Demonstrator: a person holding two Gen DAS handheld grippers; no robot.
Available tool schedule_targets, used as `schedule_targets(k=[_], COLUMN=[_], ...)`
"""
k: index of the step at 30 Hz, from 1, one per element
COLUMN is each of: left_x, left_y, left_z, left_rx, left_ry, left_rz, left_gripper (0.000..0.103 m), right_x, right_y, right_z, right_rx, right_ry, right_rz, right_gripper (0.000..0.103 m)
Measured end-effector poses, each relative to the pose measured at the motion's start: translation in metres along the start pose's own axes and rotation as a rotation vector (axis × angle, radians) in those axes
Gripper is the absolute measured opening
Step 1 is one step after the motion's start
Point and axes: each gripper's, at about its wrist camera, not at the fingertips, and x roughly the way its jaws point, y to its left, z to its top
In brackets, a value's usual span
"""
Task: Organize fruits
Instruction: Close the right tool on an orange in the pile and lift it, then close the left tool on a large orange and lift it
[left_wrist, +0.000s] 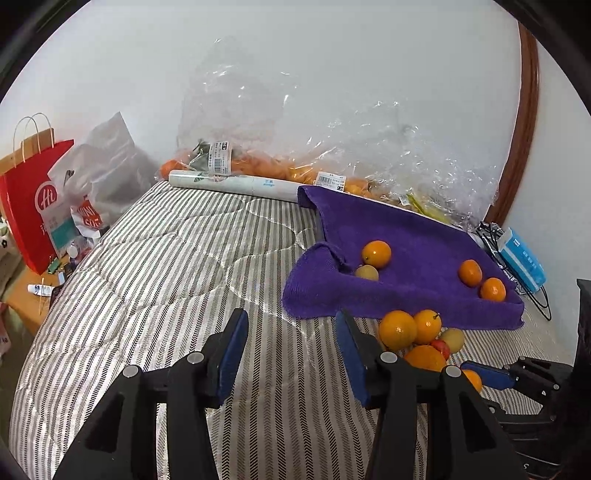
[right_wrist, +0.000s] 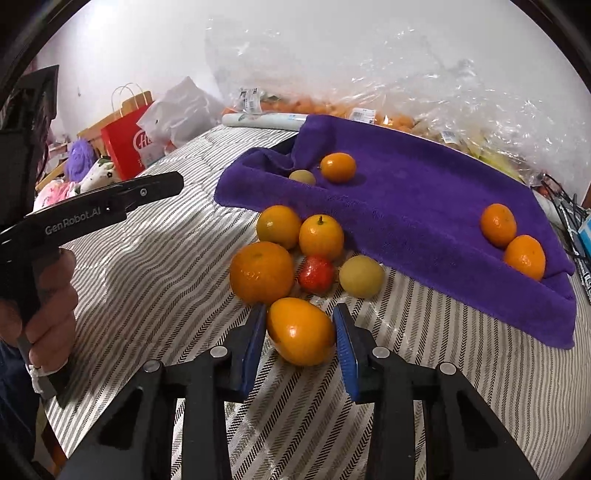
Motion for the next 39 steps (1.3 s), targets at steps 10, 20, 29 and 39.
schedule_targets(k=[10,20,29,39], left_x=[0.001,-0.006,0.004,0.025], left_y=[-0.001,-0.013,-0.069,-0.088], left_z=[-0.001,-0.003,-0.013,-0.020], left_rx=[0.006,0.031,0.131,0.142], left_ry=[0.007,0.011,0.094,0.182], left_rz=[-0.021,-0.118,-0.227,-0.188], left_gripper=[0.047,0.050,0.062,0.061], right_x=[-0.007,-0.052,-0.070,-0.063], right_y=[0.004,-0.055,-0.109,-0.114], right_z=[-0.008,-0.032,-0.045,-0.046], right_rx=[-0.023,0.078,0.193,0.211], right_ry=[-0.004,-0.102,-0.159,-0.127], right_rz=[-0.003,-0.169,-0.247,-0.203], right_gripper=[0.035,0.035,0.035,0.035])
